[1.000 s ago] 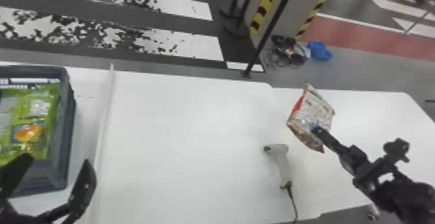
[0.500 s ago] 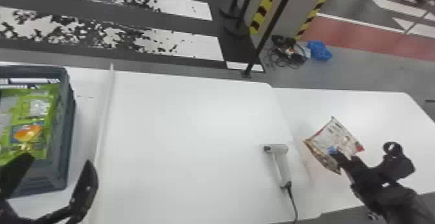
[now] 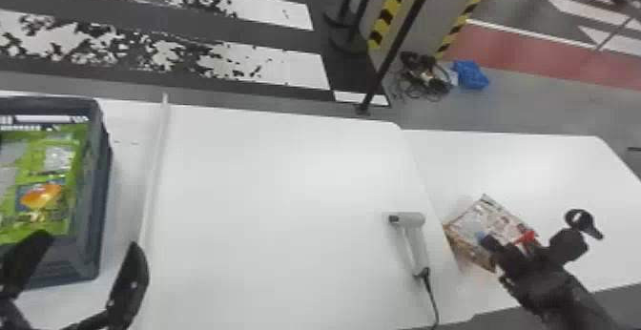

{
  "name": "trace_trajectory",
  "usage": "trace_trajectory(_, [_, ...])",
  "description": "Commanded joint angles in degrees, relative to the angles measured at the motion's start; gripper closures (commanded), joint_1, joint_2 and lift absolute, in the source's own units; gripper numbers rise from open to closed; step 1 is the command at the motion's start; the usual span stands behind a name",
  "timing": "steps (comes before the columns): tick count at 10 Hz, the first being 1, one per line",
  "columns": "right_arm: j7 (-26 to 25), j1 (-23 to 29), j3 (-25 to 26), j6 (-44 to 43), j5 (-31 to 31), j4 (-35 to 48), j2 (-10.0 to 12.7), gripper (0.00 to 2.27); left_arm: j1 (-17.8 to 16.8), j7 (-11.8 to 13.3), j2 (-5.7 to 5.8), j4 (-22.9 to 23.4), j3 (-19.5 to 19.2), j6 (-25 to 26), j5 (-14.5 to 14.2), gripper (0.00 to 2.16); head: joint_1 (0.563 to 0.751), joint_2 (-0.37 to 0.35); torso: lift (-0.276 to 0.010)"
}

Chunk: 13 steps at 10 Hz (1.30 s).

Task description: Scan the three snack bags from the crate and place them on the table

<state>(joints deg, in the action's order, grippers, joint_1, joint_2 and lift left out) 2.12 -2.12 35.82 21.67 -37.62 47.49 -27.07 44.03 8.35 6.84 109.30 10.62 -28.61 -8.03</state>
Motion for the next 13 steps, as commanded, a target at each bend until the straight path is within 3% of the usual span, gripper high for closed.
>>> trace_trajectory(1, [-3.3, 4.1, -2.7, 0.3, -0.2, 6.0, 0.6, 0.01, 0.0, -0.1, -0.16, 0.2, 0.5, 0.1, 0.7, 0.07, 0.695, -0.35, -0.037])
trace_trajectory(3, [-5.1, 10.9, -1.8, -0.1, -0.9, 18.2, 4.2, 0.04, -0.3, -0.5, -0.25, 0.2, 0.6, 0.6, 1.3, 0.07, 0.695, -0.35, -0.037])
trace_trajectory(6, [-5.3, 23.0, -2.2, -8.2, 2.4, 38.0, 9.7, 0.04, -1.3, -1.3, -0.33, 0.3, 1.4, 1.3, 1.8, 0.07, 0.695, -0.35, -0.037])
trace_trajectory(9, [-5.1, 35.4, -11.2, -27.5, 8.4, 51.9, 14.7, 0.05, -2.2, -1.8, -0.42, 0.5, 1.8, 3.8, 1.8, 0.07, 0.695, -0.35, -0.037])
trace_trajectory(10, [-5.2, 39.2, -16.0, -35.2, 10.5, 55.3, 14.9, 0.05, -2.2, -2.2, -0.42, 0.5, 1.8, 4.0, 1.8, 0.07, 0.695, -0.35, -0.037])
trace_trajectory(12, [-5.3, 42.0, -23.2, -42.6, 17.1, 58.9, 17.3, 0.05, -2.1, -2.7, -0.42, 0.6, 1.8, 4.0, 1.8, 0.07, 0.695, -0.35, -0.037])
trace_trajectory(13, [-5.1, 43.8, -27.3, -48.6, 19.0, 59.4, 17.3, 0.06, -2.0, -3.0, -0.42, 0.5, 1.8, 4.3, 1.7, 0.07, 0.695, -0.35, -0.037])
